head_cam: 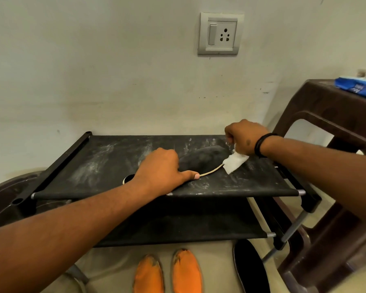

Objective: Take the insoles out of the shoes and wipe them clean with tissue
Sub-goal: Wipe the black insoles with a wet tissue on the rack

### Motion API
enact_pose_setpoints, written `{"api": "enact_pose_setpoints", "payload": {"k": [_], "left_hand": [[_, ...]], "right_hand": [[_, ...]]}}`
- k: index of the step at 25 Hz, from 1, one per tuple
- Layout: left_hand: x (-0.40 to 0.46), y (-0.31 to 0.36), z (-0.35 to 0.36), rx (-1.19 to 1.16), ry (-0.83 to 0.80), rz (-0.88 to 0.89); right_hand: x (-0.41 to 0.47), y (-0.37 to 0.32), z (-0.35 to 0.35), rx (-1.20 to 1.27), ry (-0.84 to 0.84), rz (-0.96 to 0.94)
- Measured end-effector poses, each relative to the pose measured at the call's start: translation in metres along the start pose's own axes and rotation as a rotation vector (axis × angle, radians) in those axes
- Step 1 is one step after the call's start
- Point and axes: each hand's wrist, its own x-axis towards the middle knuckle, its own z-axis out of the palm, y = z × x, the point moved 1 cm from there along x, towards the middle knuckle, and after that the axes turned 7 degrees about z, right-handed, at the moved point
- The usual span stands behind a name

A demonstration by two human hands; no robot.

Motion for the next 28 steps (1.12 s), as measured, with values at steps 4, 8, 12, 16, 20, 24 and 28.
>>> {"api": "enact_pose_setpoints", "payload": {"k": [4,8,12,16,20,24,28], "left_hand": [[0.002,0.000,0.001,0.003,0.017,0.001],[0.002,0.000,0.001,0.008,0.012,-0.003],[0.000,0.002,-0.001,0.006,0.005,0.001],[0.000,0.002,-0.001,0.005,-0.002,0.015],[0.000,0.001,-0.002,0.005,0.011,0.025],[-0.001,0.001,-0.002,-0.003,0.002,0.025],[0.000,0.002,-0.002,-0.005,0.003,0.020]], "right_hand": [[-0.020,0.021,-0.064,-0.132,0.020,0.002],[-0.037,0.021,-0.088,0.080,-0.559,-0.154],[-0.023,0.002,-0.042,0.600,-0.274,-0.191],[-0.003,-0.004,0.006,0.649,0.037,-0.061],[-0.002,-0.013,0.026,0.372,0.109,-0.116],[-0.008,-0.015,0.025,0.242,0.073,-0.174],[0.000,-0.013,0.026,0.276,0.038,-0.031]]}}
